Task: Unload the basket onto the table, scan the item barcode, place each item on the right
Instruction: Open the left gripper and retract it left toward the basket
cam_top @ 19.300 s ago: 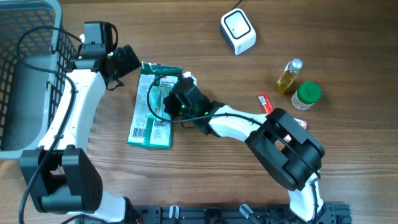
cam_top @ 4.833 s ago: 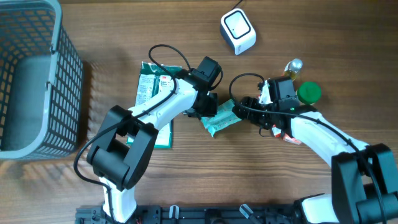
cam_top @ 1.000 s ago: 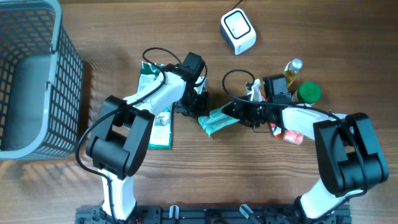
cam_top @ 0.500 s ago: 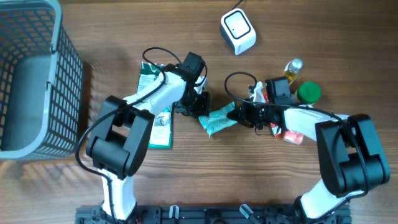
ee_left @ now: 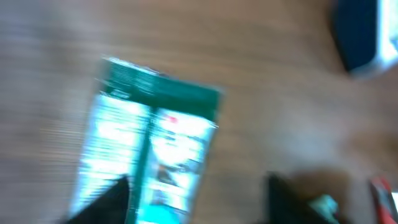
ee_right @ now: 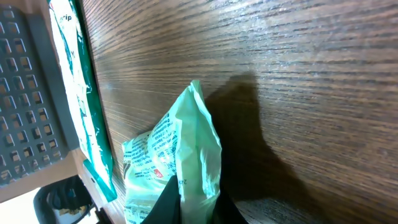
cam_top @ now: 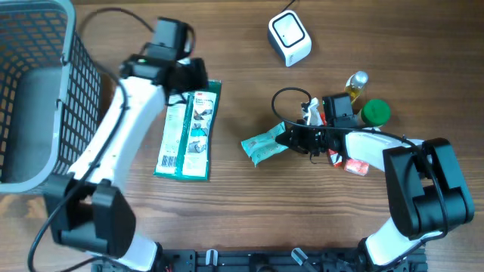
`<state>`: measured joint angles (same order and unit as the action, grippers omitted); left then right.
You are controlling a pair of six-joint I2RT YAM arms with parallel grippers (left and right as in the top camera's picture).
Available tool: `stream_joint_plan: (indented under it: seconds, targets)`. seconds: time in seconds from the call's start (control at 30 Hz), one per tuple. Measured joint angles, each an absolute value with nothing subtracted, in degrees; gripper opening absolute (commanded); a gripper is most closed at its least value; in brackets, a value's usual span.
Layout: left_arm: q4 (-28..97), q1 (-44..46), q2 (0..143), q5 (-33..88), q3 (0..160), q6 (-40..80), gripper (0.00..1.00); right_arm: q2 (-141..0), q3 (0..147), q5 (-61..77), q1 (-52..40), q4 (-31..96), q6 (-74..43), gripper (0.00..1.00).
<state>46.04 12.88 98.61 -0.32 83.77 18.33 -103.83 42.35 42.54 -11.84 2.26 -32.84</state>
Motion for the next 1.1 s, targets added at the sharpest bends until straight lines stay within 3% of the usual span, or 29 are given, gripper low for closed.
stream_joint_plan:
  seconds: [0.2, 1.1]
  targets:
    - [47.18, 6.83, 98.85, -8.23, 83.79, 18.59, 1.0, -103.83, 42.35, 42.52, -11.84, 2.24, -32.82, 0.04]
    - [47.18, 6.68, 98.85, -9.17, 83.79, 18.59, 1.0, -103.83, 42.35, 42.41, -11.84, 2.35, -32.67, 0.04]
